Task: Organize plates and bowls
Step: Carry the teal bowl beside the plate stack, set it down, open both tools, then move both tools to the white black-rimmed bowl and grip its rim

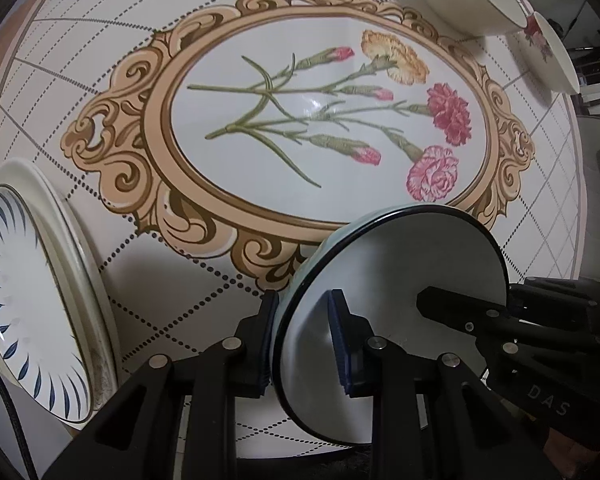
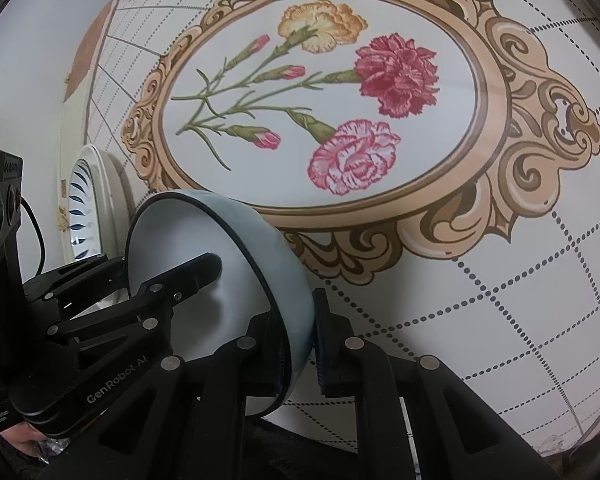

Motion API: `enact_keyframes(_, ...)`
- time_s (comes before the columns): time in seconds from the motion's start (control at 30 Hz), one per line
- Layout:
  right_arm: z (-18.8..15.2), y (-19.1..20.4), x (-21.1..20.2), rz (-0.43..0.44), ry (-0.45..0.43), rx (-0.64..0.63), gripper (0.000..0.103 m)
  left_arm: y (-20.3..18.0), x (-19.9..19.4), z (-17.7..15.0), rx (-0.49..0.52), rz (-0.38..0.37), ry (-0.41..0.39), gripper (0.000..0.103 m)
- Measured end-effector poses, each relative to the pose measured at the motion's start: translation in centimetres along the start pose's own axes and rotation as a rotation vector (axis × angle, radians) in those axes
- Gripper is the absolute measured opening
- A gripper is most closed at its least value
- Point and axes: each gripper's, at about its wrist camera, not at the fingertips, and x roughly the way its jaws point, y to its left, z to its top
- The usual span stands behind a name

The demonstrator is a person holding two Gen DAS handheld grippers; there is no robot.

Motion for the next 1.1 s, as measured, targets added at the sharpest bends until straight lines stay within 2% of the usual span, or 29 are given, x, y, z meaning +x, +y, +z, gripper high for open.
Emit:
enact_keyframes(0.4, 0.1, -0.2, 0.4, -0.010, 0.016, 0.005, 0.014, -0.6, 0.7, -0.5, -0.008, 0.010, -0.005, 0.022)
enact_keyframes(0.6, 0.1, -0.6, 0.0, -0.012, 0.028, 0.022, 0.015, 0.8, -1.5, 0.1, -0.032, 0.033, -0.014, 0.025)
enact_keyframes(0.67, 0.0, -1.1, -0.4, 0.017, 0.030, 0.047, 0.016, 1.3, -1.9, 0.0, -0.042, 0.030, -0.013, 0.026)
enact_keyframes(0.77, -0.2, -1.6, -1.6, 0.030, 0.022, 0.064, 0.025, 1.9, -2.9, -0.4, -0.058, 0.030, -0.015, 0.027)
enact_keyframes(0.9, -0.5, -2.2, -4.2, 0.024, -0.019, 0.066, 0.045, 2.0, -4.9, -0.8, -0.058, 0.040, -0.020, 0.027)
enact_keyframes(1.0, -0.3, -2.7, -6.5, 0.007, -0.066, 0.072, 0.049, 2.3, -7.1, -0.3, -0.059, 0.042, -0.051, 0.029)
enact_keyframes(1.1, 0.5, -3.3, -9.2, -0.018, -0.132, 0.088, 0.060, 2.2, -9.2, 0.9, -0.067, 0.009, -0.073, 0.036)
